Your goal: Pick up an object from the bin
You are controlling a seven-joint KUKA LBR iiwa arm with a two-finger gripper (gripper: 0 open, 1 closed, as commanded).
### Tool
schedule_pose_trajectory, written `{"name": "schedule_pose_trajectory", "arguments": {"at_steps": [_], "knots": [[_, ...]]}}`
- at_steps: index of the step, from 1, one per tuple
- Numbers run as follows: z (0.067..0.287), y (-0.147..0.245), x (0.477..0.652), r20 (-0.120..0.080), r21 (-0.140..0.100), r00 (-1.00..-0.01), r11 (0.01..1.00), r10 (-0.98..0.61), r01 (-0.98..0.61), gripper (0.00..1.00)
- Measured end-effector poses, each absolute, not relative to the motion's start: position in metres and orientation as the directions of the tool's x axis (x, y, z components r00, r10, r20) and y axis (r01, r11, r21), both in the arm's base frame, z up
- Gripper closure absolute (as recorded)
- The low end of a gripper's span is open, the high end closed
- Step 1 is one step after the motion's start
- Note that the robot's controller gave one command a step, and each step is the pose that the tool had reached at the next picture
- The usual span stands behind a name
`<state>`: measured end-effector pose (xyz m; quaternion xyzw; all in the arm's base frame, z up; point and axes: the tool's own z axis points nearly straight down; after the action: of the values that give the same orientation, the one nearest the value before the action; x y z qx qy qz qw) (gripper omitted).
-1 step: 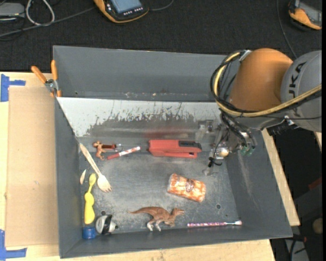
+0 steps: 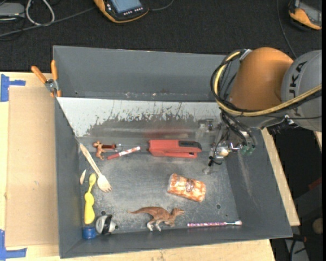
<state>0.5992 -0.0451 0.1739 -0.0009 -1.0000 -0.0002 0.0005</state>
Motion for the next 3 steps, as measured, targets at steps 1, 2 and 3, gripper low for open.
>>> {"name": "schedule_pose_trajectory", "arguments": {"at_steps": [1, 2, 3], "knots": [[0.151, -0.052, 0.585, -0.009, -0.001, -0.999, 0.999, -0.048, -0.048, 0.00], [0.105, -0.047, 0.534, -0.005, -0.002, -0.953, 0.953, -0.304, -0.304, 0.00], [0.082, -0.052, 0.525, -0.001, 0.000, -0.974, 0.974, -0.228, -0.228, 0.00]]}}
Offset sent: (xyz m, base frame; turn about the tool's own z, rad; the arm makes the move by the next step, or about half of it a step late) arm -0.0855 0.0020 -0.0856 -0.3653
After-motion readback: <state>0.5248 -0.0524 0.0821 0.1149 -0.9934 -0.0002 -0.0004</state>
